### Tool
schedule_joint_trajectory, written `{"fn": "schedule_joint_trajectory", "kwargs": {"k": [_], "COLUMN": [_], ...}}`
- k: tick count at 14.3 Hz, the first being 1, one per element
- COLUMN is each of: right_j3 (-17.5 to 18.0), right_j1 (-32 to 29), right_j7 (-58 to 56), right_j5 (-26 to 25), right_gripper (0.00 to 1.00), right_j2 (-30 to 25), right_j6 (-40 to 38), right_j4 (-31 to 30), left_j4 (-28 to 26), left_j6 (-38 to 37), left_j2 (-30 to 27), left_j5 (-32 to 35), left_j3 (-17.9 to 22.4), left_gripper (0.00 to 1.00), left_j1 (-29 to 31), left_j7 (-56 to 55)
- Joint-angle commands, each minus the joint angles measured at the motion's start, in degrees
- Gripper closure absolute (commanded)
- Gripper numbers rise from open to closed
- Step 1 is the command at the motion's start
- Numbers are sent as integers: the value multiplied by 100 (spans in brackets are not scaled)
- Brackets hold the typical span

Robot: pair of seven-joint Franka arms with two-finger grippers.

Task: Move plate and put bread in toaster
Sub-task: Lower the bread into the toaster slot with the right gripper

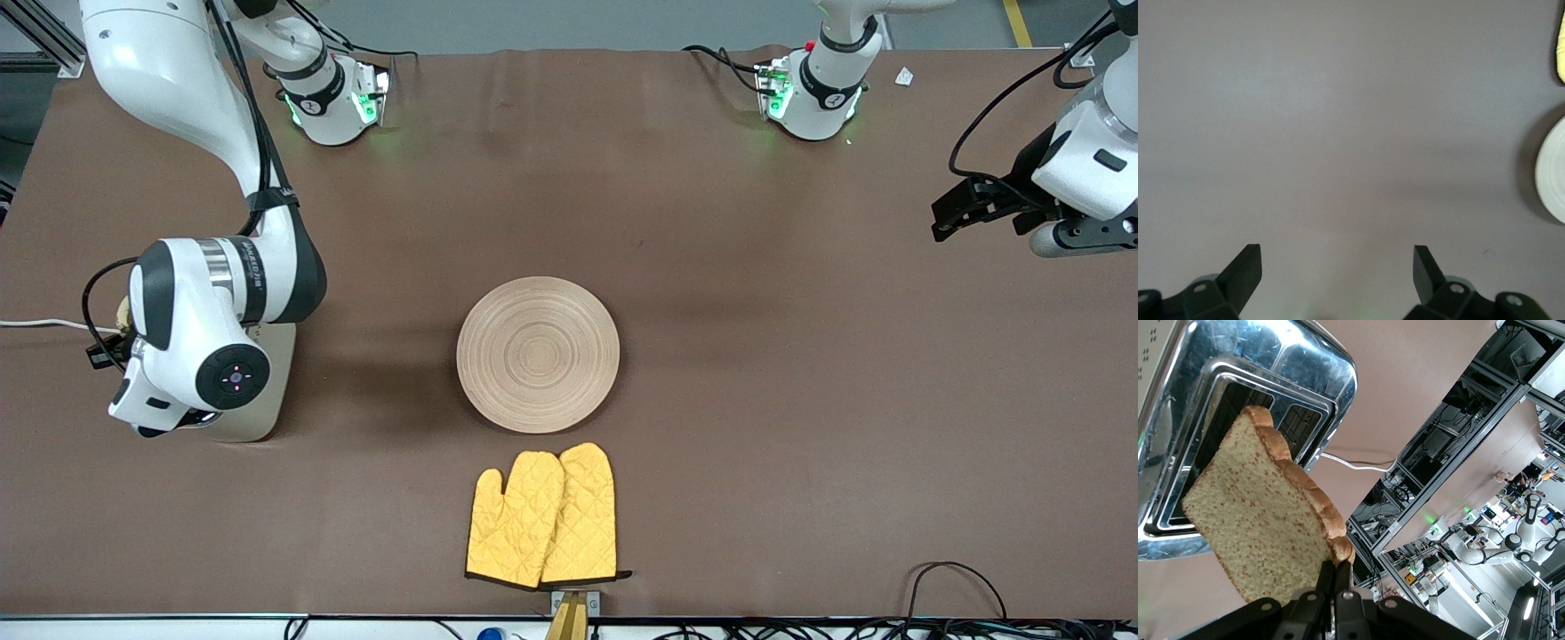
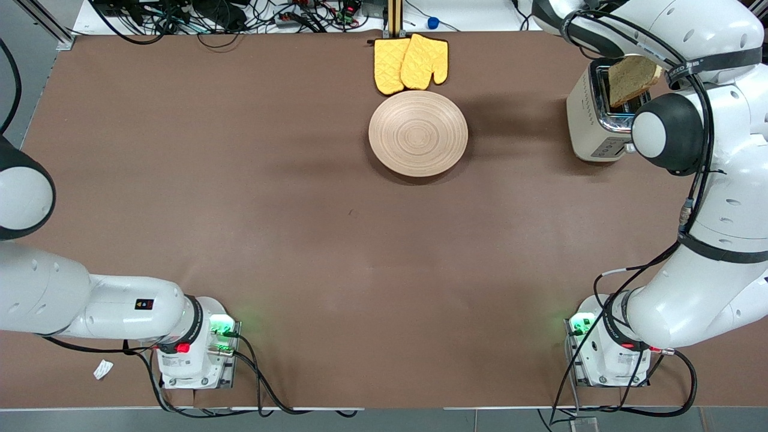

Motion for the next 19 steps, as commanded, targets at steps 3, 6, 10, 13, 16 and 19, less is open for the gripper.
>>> {"fn": "schedule_joint_trajectory", "kwargs": {"k": [3, 6, 10, 13, 16, 19], "right_j3": [82, 82, 82, 108, 91, 82], "right_j1": [-3, -21, -21, 76, -64, -363], "right_j7": [432, 609, 1082, 1101, 1092, 1092], "right_j5": [-38, 129, 217, 278, 1136, 2139], "right_gripper": [98, 98, 48, 0, 0, 0], "right_j2": [-44, -9, 132, 54, -288, -868], "right_j6": [-10, 121, 280, 271, 349, 508], "right_j4": [-341, -457, -404, -212, -79, -96], "left_j4": [-212, -195, -186, -151, -142, -133], "left_j6": [-14, -120, -120, -120, -120, -120], "left_j2": [-115, -106, -106, -88, -79, -88], "left_j5": [166, 166, 201, 210, 210, 218], "left_j3": [-77, -77, -77, -77, -77, -77], "left_gripper": [0, 0, 0, 0, 0, 0], "left_j1": [-6, 3, -6, 3, 12, 20], "left_j7": [46, 28, 28, 28, 37, 89]}}
